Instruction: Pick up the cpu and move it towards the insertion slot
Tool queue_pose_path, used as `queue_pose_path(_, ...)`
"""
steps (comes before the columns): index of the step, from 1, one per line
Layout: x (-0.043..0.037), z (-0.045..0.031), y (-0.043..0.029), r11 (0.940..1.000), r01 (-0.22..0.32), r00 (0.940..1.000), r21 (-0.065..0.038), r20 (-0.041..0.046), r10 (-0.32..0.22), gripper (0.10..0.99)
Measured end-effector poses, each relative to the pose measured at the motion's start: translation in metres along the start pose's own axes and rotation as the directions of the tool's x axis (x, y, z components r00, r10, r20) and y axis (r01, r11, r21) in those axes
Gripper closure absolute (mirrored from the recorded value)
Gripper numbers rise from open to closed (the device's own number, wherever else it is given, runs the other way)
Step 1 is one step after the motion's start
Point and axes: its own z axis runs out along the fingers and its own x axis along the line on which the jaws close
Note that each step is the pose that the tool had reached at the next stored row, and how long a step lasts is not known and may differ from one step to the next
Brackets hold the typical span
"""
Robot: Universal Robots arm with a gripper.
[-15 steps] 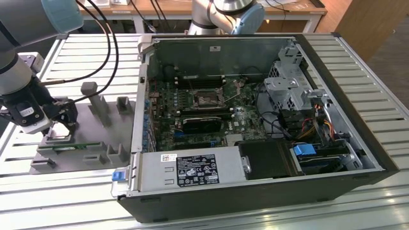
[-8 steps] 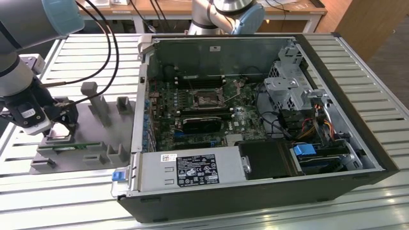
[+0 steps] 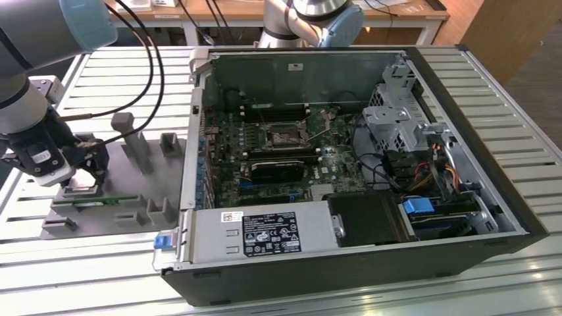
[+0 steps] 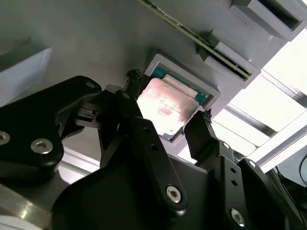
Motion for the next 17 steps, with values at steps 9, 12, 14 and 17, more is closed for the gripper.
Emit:
queue_pose_path(9,0.0000,0.0001,0.0010,1.0000,0.000,1.0000,0.000,-0.0003,0.000,0.455)
queue_pose_path(12,-0.0001,0.0001,0.0012,1.0000,0.000,1.0000,0.000,-0.0002,0.000,0.545)
queue_pose_path(14,0.0000,0.0001,0.0013,1.0000,0.000,1.0000,0.000,-0.0002,0.000,0.545)
queue_pose_path(17,-0.0001,-0.0005,0.0015,1.0000,0.000,1.0000,0.000,-0.0002,0.000,0.545)
